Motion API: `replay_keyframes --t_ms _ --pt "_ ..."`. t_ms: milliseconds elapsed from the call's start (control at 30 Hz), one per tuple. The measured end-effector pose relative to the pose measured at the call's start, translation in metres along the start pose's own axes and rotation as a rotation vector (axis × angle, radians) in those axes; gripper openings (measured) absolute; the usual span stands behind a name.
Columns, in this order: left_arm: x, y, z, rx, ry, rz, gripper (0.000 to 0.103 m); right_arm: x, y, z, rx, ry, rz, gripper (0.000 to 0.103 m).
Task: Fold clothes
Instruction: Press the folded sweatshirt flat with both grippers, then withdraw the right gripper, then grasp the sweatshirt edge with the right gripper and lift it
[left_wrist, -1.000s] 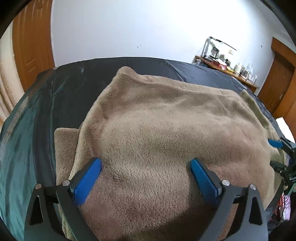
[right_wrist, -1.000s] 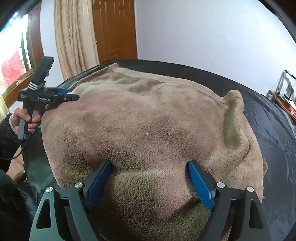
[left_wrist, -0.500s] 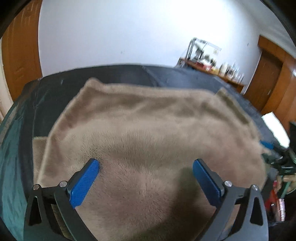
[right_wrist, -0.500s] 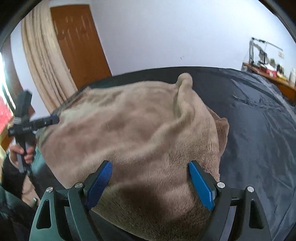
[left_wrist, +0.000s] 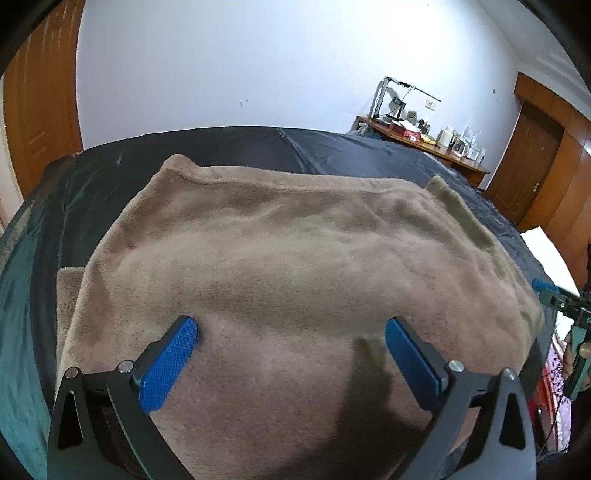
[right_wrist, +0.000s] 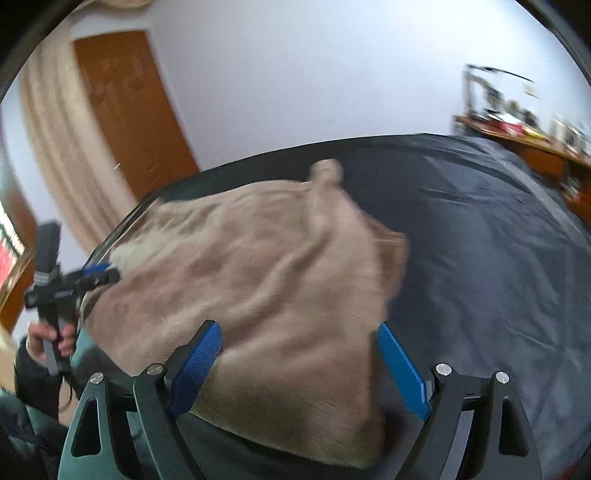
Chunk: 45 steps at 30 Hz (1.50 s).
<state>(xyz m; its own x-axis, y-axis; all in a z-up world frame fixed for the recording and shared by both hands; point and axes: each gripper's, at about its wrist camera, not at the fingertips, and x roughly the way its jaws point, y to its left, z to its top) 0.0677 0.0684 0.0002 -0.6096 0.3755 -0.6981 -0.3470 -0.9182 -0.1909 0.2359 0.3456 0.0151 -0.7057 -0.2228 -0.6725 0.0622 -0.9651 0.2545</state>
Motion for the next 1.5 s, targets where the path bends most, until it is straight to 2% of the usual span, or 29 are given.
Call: replay_keyframes --t_ms 67,233,333,567,733,1200,1500 --pt "0.000 -0.003 0.002 -0.006 -0.010 -0.029 0.102 -0.006 -0.015 -0.006 0.068 0.009 -0.003 0.088" --pt "0.003 -0.007 0.004 -0.010 -0.019 -0.077 0.102 -0.009 -0.038 -0.026 0.239 0.043 0.089 0.088" --pt "0.006 -0.009 0.004 -0.010 -0.019 -0.098 0.102 -0.006 -0.040 -0.031 0.291 0.077 0.150 0.088" --pt "0.012 -0.012 0.005 -0.009 -0.018 -0.148 0.102 0.005 -0.027 -0.032 0.328 0.148 0.190 0.088" --pt "0.015 -0.013 0.004 -0.007 -0.020 -0.170 0.102 0.021 -0.015 -0.023 0.322 0.130 0.198 0.090" --pt "0.016 -0.013 0.000 0.005 -0.015 -0.174 0.102 0.062 -0.015 -0.004 0.431 -0.009 0.212 0.091" --pt "0.016 -0.014 0.000 0.009 -0.010 -0.170 0.102 0.061 -0.016 -0.006 0.438 0.000 0.225 0.091"
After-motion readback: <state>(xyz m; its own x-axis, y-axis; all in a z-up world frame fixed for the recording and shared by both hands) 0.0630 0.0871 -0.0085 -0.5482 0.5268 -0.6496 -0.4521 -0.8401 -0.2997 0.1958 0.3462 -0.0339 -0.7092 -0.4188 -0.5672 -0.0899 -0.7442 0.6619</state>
